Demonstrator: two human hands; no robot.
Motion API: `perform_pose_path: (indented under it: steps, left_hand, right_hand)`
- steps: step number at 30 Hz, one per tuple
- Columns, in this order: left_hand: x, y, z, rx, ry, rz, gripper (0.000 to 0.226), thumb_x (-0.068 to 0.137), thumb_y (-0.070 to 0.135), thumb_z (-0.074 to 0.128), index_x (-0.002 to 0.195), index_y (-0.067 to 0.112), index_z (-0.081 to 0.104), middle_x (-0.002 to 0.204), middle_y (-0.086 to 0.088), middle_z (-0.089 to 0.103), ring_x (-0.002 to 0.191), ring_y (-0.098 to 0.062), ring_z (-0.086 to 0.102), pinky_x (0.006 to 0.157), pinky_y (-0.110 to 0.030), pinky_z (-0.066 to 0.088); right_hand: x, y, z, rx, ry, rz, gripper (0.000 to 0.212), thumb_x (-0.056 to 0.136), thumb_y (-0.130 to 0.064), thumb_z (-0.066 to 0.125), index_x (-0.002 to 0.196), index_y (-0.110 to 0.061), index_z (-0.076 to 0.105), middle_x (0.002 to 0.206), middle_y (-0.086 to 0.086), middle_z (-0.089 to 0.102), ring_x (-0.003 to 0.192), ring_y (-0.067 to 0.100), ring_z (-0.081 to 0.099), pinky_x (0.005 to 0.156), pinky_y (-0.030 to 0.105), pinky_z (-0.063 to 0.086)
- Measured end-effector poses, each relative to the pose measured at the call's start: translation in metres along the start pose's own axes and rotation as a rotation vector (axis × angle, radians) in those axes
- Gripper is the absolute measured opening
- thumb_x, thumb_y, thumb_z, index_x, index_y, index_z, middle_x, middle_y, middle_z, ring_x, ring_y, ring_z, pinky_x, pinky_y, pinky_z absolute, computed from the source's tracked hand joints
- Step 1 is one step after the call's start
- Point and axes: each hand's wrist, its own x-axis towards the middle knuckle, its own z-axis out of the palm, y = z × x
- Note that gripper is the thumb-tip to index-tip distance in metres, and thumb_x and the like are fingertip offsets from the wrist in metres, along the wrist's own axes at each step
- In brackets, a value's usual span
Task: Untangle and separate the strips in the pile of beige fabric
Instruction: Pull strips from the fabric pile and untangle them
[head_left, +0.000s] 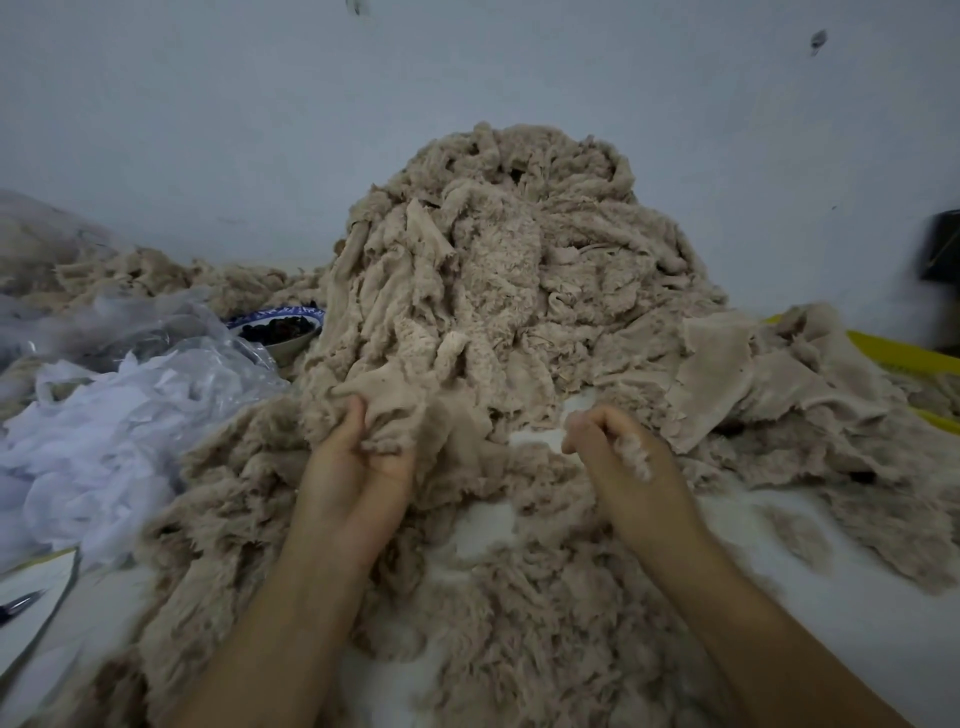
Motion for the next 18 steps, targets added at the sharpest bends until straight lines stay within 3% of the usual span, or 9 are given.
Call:
perform_pose_path:
  steps: [2,4,6,8,9,12,13,15,18]
  left_hand:
    - [-0.004,-0.003,-0.001,0.184,-0.068,-0.034,0.024,0.096,0.008,0.043,0.109,0.000,0.062,0.100,-0.008,0.067,0.077,-0.006,0.060,0.063,-0.010,0.048]
    - [-0.011,-0.019,-0.002,0.474,-0.117,-0.029,0.030,0.081,0.000,0.050,0.106,-0.007,0.063,0.112,-0.020,0.065,0.094,-0.022,0.065,0.088,-0.031,0.053]
    - [-0.019,-0.033,0.000,0.695,-0.210,-0.019,0.029,0.074,-0.003,0.055,0.098,-0.002,0.071,0.105,-0.019,0.069,0.093,-0.023,0.068,0.083,-0.033,0.056]
    - [-0.022,-0.038,-0.001,0.852,-0.264,0.003,0.033,0.079,-0.009,0.052,0.082,0.011,0.079,0.084,-0.010,0.074,0.078,-0.017,0.069,0.069,-0.026,0.057]
    - [-0.024,-0.038,0.001,0.892,-0.245,0.014,0.038,0.084,-0.012,0.049,0.079,0.012,0.078,0.077,-0.009,0.072,0.071,-0.017,0.068,0.064,-0.025,0.055]
    - [-0.024,-0.038,0.004,0.971,-0.219,0.034,0.041,0.090,-0.009,0.048,0.071,0.012,0.076,0.056,-0.011,0.061,0.051,-0.018,0.056,0.053,-0.026,0.049]
    - [-0.025,-0.038,0.006,0.990,-0.202,0.043,0.038,0.088,-0.005,0.052,0.063,0.012,0.075,0.052,-0.013,0.057,0.049,-0.018,0.054,0.054,-0.028,0.049]
    - [-0.027,-0.041,0.008,0.979,-0.207,0.044,0.029,0.075,0.012,0.066,0.051,-0.004,0.064,0.052,-0.022,0.050,0.057,-0.026,0.054,0.059,-0.031,0.050]
    - [-0.029,-0.043,0.009,0.960,-0.253,-0.001,0.055,0.075,0.037,0.073,0.058,-0.012,0.058,0.065,-0.031,0.052,0.075,-0.030,0.057,0.062,-0.030,0.052]
  right_hand:
    - [0.001,-0.003,-0.001,-0.046,-0.044,0.133,0.050,0.094,-0.062,0.044,0.078,-0.023,0.070,0.083,-0.022,0.068,0.078,-0.014,0.060,0.066,0.012,0.038]
    - [-0.001,-0.007,0.004,-0.074,-0.105,0.184,0.070,0.077,-0.089,0.034,0.087,-0.030,0.072,0.090,-0.030,0.068,0.084,-0.020,0.059,0.065,0.008,0.039]
    - [-0.003,-0.010,0.010,0.030,-0.160,0.206,0.073,0.063,-0.100,0.033,0.089,-0.043,0.072,0.088,-0.034,0.068,0.083,-0.020,0.060,0.063,0.004,0.043]
    - [-0.005,-0.012,0.014,0.189,-0.250,0.219,0.042,0.071,-0.088,0.047,0.088,-0.058,0.071,0.090,-0.041,0.066,0.086,-0.023,0.059,0.066,-0.002,0.043]
    - [-0.005,-0.012,0.015,0.235,-0.273,0.215,0.033,0.076,-0.078,0.054,0.090,-0.054,0.073,0.092,-0.039,0.068,0.088,-0.020,0.062,0.068,-0.001,0.043]
    - [-0.003,-0.004,0.017,0.117,-0.211,0.198,0.049,0.071,-0.074,0.057,0.089,-0.031,0.071,0.081,-0.016,0.072,0.077,0.005,0.068,0.059,0.018,0.049]
    - [-0.002,-0.003,0.017,0.103,-0.194,0.186,0.053,0.072,-0.074,0.057,0.094,-0.028,0.070,0.087,-0.007,0.072,0.081,0.013,0.068,0.066,0.031,0.054]
    - [-0.002,-0.003,0.016,0.078,-0.187,0.134,0.050,0.080,-0.068,0.057,0.101,-0.023,0.066,0.094,0.003,0.070,0.085,0.021,0.066,0.071,0.033,0.053]
    - [-0.005,-0.006,0.017,-0.037,-0.176,0.020,0.018,0.093,-0.043,0.062,0.090,-0.026,0.058,0.084,-0.005,0.062,0.074,0.014,0.058,0.060,0.025,0.047]
